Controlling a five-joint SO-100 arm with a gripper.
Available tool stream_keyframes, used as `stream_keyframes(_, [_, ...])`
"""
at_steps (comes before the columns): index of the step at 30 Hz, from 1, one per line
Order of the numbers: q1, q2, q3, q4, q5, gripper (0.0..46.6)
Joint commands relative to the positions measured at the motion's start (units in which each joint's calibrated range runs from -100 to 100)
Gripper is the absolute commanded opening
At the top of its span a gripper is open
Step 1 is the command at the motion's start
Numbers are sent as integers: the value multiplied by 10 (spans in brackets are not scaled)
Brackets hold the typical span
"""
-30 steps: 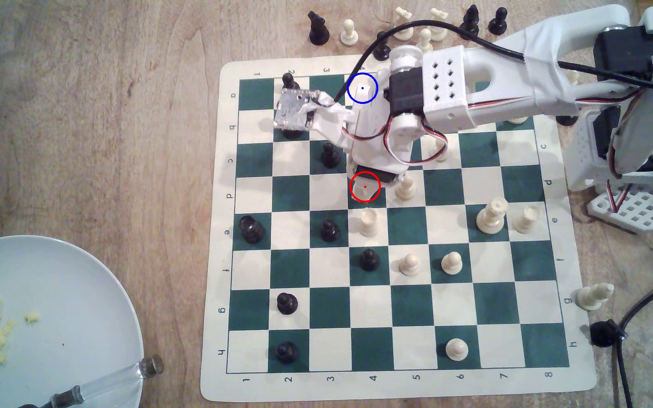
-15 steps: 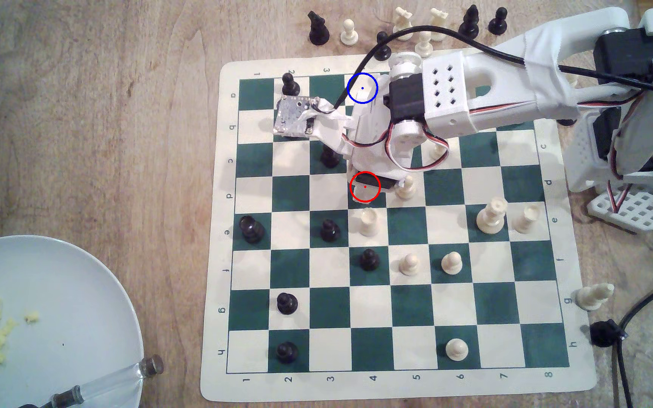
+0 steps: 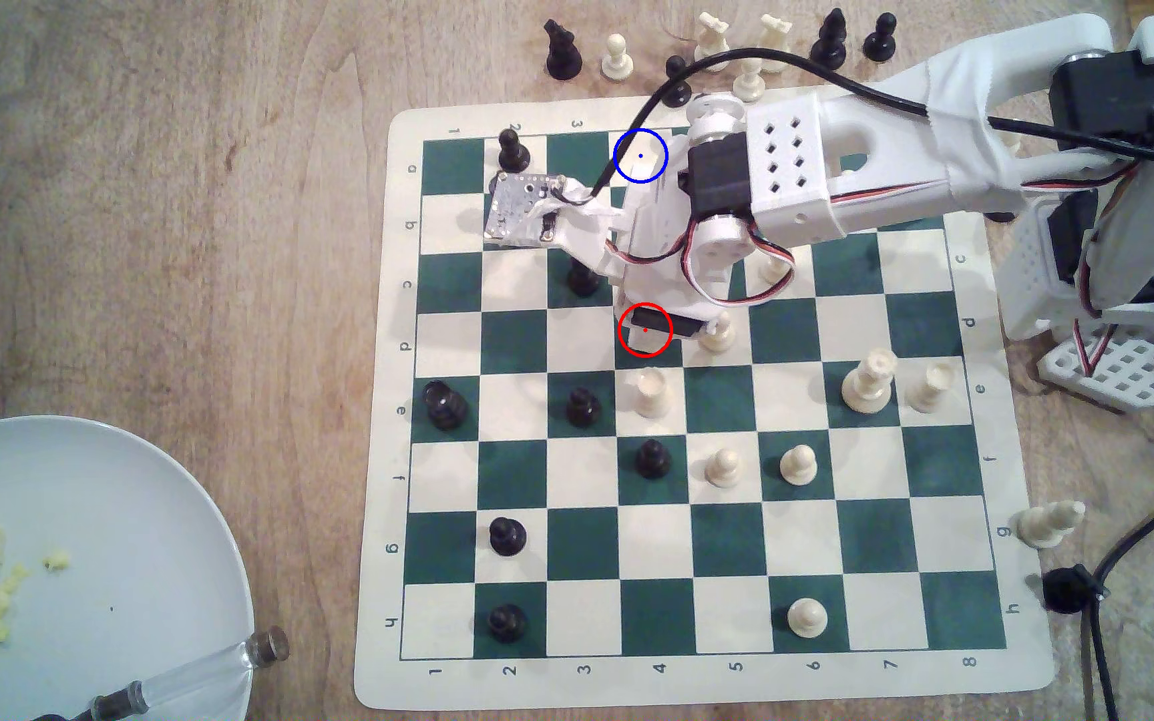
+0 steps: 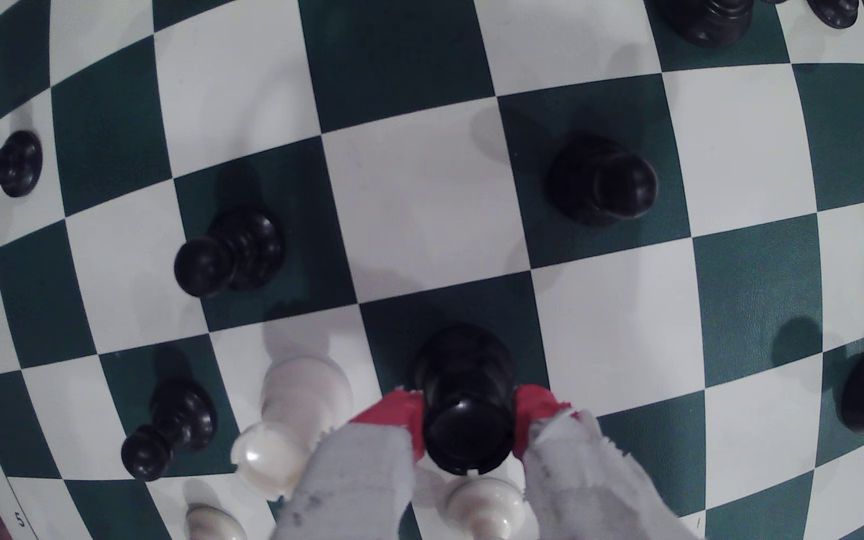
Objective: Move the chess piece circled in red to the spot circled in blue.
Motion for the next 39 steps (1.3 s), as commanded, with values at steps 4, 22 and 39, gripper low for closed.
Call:
stream_keyframes(4, [9, -76, -136, 84, -1, 15])
stream_keyframes(22, [73, -181, -189, 179, 7, 10])
stream_keyframes(39, [214, -116, -98, 27, 19, 10])
